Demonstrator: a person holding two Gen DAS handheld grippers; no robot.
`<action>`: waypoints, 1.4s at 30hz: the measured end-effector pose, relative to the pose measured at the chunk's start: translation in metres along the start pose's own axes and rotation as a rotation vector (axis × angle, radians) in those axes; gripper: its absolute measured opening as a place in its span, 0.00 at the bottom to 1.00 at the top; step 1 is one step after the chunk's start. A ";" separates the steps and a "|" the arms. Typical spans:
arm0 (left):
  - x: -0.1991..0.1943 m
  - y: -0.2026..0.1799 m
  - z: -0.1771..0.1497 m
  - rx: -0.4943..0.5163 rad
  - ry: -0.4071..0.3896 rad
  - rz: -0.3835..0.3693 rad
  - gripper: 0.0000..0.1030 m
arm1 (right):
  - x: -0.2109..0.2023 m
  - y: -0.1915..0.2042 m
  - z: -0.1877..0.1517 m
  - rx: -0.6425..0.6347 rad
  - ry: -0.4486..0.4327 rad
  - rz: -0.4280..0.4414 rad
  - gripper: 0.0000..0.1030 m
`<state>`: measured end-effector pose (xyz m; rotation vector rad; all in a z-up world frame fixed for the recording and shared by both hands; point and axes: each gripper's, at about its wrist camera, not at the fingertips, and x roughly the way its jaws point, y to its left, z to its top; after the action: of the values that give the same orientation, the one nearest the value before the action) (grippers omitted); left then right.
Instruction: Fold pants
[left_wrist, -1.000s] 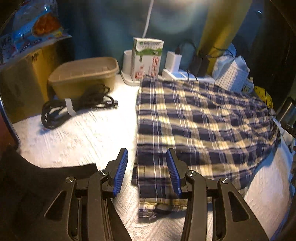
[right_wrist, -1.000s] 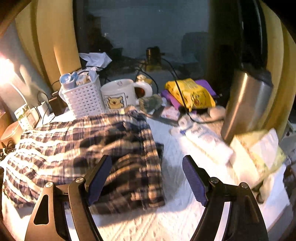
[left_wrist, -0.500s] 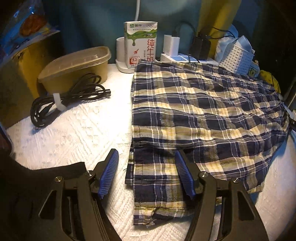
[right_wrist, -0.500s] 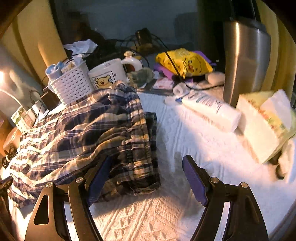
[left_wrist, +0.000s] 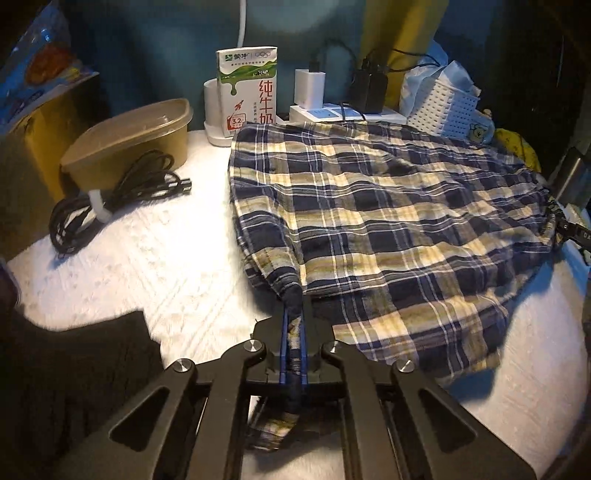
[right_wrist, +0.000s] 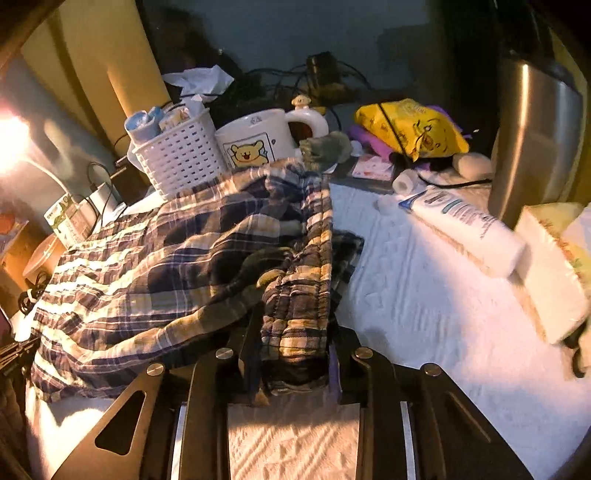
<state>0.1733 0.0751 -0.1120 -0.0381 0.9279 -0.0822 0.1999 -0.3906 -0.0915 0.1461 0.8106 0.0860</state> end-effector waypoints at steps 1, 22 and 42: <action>-0.006 0.000 -0.003 -0.003 -0.002 -0.009 0.03 | -0.006 0.000 0.000 -0.006 -0.009 0.002 0.27; -0.085 -0.018 -0.074 -0.041 -0.016 -0.100 0.03 | -0.113 -0.010 -0.036 -0.134 -0.072 -0.038 0.26; -0.090 0.011 -0.082 -0.055 0.020 0.027 0.31 | -0.125 -0.041 -0.084 -0.137 0.037 -0.115 0.75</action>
<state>0.0547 0.0943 -0.0899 -0.0759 0.9506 -0.0315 0.0539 -0.4397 -0.0658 -0.0312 0.8452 0.0353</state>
